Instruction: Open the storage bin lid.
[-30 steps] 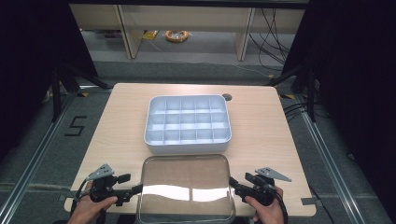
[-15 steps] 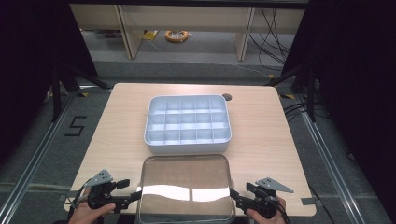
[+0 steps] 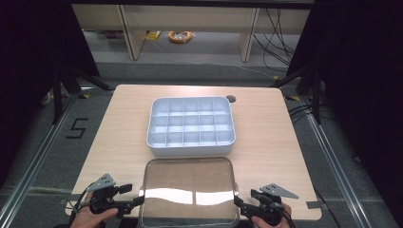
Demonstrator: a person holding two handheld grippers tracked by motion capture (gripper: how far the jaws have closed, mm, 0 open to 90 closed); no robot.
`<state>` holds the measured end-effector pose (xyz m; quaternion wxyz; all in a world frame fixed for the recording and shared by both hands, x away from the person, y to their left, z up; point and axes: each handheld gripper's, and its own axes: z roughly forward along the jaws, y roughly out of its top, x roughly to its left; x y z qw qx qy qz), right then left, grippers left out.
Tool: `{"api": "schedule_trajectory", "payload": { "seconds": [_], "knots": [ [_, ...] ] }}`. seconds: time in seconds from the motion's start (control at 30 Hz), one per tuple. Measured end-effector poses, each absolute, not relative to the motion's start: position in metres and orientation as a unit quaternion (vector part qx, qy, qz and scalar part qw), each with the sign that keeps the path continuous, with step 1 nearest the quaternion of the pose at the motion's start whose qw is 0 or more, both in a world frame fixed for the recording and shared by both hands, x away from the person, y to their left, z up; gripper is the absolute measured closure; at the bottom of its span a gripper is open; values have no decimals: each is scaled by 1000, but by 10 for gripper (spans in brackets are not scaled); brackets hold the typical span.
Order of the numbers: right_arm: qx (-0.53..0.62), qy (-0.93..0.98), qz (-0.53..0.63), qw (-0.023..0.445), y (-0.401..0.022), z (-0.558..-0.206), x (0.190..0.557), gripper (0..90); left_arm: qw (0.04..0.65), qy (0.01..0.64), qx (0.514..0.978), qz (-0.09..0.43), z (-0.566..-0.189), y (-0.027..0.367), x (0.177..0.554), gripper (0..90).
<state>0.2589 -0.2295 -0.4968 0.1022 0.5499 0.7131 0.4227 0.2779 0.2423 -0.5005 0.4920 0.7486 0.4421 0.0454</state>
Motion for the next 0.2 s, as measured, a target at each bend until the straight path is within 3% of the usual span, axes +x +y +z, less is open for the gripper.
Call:
{"api": "schedule_trajectory", "payload": {
  "seconds": [0.2],
  "knots": [
    [567, 701, 423, 92, -228, -497, 259, 255, 485, 442, 753, 45, -500, 243, 278, 221]
  ]
}}
